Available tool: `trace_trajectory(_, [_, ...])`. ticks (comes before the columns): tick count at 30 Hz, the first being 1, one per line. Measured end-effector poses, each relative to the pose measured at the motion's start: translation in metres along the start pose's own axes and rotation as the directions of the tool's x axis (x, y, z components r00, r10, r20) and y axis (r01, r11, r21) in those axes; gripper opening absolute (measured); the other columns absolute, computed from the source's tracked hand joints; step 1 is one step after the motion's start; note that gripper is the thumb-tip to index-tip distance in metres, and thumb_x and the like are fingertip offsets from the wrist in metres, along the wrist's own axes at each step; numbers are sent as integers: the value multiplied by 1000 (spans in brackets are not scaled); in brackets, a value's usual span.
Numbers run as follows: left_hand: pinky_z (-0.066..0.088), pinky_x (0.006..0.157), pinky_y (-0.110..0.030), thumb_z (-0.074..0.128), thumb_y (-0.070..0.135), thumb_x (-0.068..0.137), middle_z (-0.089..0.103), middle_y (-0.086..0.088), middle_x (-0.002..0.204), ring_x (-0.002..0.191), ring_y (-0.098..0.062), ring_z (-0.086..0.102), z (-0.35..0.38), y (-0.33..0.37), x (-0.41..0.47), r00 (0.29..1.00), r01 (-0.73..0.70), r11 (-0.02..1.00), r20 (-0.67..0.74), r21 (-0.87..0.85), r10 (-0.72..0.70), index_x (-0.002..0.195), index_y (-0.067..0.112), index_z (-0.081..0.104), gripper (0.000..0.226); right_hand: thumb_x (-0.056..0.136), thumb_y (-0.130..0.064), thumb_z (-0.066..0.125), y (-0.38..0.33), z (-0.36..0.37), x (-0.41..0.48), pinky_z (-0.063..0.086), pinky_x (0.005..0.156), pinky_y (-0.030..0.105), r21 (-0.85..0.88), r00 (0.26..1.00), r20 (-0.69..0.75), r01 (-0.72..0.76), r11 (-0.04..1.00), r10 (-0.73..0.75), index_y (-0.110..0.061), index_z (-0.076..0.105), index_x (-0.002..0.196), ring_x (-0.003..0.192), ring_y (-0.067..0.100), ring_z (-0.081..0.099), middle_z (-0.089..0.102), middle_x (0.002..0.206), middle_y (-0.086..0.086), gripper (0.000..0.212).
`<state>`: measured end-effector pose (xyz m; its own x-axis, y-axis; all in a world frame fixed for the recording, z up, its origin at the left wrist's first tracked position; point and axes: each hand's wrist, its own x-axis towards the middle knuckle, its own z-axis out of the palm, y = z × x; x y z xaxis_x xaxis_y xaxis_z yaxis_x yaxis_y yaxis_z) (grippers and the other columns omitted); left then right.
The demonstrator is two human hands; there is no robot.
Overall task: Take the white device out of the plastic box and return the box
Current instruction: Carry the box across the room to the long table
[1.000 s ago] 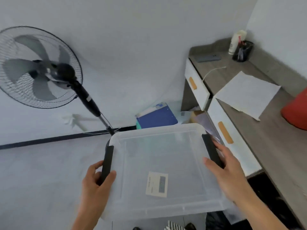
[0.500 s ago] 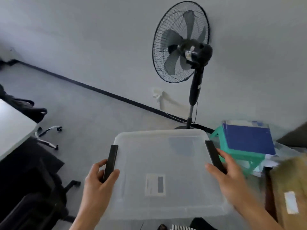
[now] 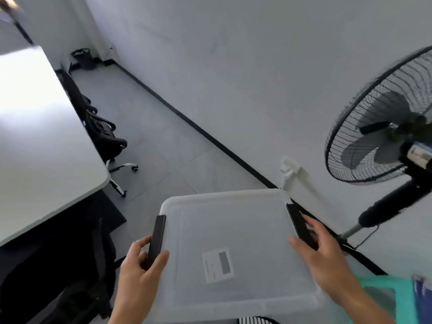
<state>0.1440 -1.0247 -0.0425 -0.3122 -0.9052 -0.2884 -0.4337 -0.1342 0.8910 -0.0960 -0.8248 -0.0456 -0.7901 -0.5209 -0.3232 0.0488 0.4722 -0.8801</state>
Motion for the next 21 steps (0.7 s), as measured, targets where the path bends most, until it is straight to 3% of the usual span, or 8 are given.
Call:
trace_trajectory(4, [55,79,-52,69,11,81,75,8,78,79,-32,69,-4,21,63,995,20,998,-102,-53,-26,113,23,56,37,84,-25,67,-59,32,87,55,83,54,-28,988,150,44,999,-39,-47,47,115,95,40,64,68,104,16,43])
trace_trajectory(8, [55,79,-48,69,8,80,75,1,71,80,-28,70,-10,29,127,977,43,991,-200,-128,-68,116,20,56,40,84,-28,67,-101,76,160,54,84,57,-64,971,231,82,995,-65,-58,46,99,95,41,64,67,102,18,40])
trace_trajectory(12, [54,74,-43,72,7,79,74,9,74,75,-28,68,-15,36,207,964,77,979,-235,-187,-121,111,22,57,38,84,-26,68,-131,127,234,54,85,54,-98,962,269,86,991,-56,-56,49,96,95,38,65,68,102,15,38])
trace_trajectory(16, [55,76,-46,75,17,73,75,12,74,78,-27,70,-26,55,303,964,110,974,-216,-200,-153,113,21,58,44,84,-22,67,-171,179,308,54,85,51,-109,964,264,77,991,-46,-44,52,112,95,36,65,69,101,13,39])
trace_trajectory(18, [54,75,-44,75,18,72,75,11,73,76,-26,69,-35,78,350,968,99,976,-209,-195,-140,113,20,58,44,84,-22,67,-200,200,341,53,79,43,-107,968,249,70,992,-42,-44,52,111,92,36,65,69,101,16,38])
trace_trajectory(21, [52,63,-33,69,8,81,74,-4,69,71,-24,68,-46,110,421,977,64,982,-188,-176,-97,114,18,58,36,85,-23,67,-240,224,389,46,64,33,-110,971,237,64,992,-37,-37,52,119,72,32,61,68,91,19,40])
